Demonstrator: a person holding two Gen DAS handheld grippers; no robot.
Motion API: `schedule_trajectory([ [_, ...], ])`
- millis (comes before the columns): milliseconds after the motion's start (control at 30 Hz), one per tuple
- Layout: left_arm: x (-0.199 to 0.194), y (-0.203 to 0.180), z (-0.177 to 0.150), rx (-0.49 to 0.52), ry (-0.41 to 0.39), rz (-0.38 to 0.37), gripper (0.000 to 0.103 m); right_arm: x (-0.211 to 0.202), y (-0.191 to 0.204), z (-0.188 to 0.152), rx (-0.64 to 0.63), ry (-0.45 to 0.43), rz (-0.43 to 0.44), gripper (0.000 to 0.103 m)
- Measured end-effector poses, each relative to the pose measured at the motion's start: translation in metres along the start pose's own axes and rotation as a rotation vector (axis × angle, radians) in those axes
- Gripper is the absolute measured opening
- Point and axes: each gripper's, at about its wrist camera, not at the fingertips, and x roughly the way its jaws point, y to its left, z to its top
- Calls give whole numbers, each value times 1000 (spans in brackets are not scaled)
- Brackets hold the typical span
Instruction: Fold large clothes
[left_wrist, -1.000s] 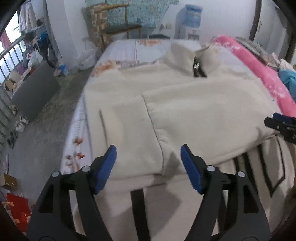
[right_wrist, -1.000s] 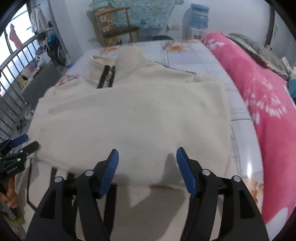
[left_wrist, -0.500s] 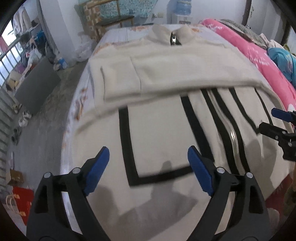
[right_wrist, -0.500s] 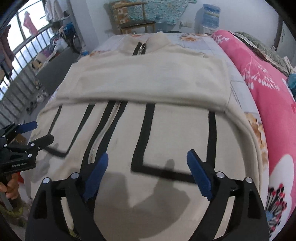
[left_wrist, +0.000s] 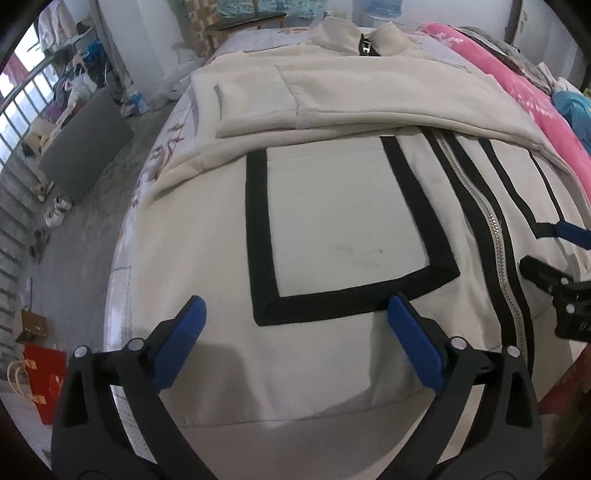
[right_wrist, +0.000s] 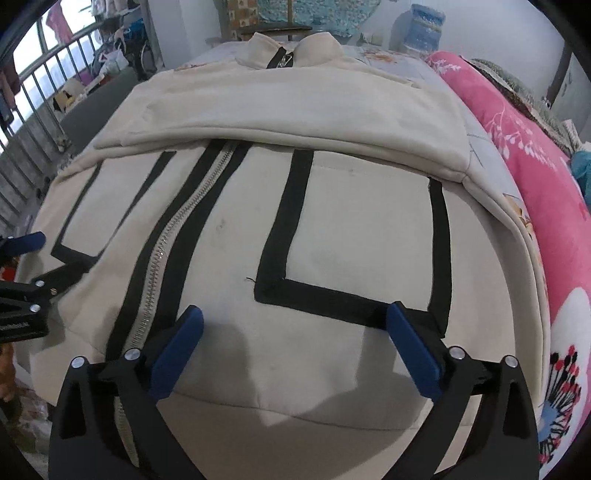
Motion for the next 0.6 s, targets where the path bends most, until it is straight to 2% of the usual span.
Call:
schedule_trajectory([
  [100,1,4,1,-34,4,-20,96,0,-2,-1,13,2,0,97],
  [600,2,6,8,-39,29,-26,96,2,-4,0,56,14,-14,97],
])
